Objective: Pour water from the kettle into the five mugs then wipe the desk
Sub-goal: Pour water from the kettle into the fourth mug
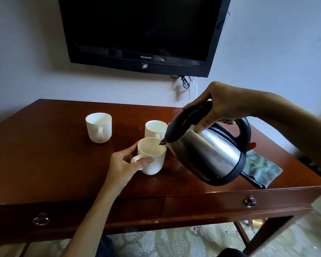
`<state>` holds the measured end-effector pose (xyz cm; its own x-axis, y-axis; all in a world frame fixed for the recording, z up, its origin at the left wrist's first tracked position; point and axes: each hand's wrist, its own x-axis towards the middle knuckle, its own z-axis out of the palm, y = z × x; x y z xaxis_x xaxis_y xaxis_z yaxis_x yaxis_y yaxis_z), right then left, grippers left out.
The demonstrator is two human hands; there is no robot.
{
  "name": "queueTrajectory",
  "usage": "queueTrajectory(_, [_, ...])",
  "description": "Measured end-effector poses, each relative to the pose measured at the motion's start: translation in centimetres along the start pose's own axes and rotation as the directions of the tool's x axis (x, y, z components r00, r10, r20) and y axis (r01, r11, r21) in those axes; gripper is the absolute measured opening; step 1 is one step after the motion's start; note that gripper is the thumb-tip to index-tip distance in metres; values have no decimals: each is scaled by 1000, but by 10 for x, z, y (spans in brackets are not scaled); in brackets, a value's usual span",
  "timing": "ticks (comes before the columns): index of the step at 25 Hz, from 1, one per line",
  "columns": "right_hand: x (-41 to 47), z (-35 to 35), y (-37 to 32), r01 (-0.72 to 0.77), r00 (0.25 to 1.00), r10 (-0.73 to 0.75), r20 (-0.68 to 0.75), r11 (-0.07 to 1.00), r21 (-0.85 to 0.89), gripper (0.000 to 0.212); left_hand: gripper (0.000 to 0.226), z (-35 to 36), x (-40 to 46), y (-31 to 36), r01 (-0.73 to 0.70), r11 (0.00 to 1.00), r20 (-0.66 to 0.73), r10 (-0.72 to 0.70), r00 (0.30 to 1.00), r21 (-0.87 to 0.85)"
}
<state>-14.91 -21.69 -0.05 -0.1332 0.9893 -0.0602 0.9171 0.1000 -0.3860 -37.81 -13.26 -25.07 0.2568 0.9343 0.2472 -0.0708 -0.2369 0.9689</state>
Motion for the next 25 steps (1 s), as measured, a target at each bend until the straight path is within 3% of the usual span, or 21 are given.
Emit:
queueTrajectory(8, [1, 0, -4, 8, 1000, -8, 10, 1000, -30, 64, 82, 0, 1, -2, -24, 1000, -13, 24, 1000, -6])
queueTrajectory(18, [2, -1, -6, -4, 1000, 5, 20, 999, -35, 64, 75, 0, 1, 0, -14, 1000, 1, 14, 1000, -7])
queueTrajectory(25, [-1, -1, -7, -12, 999, 13, 32, 1000, -24, 64, 58, 0, 1, -2, -39, 999, 3, 39, 999, -19])
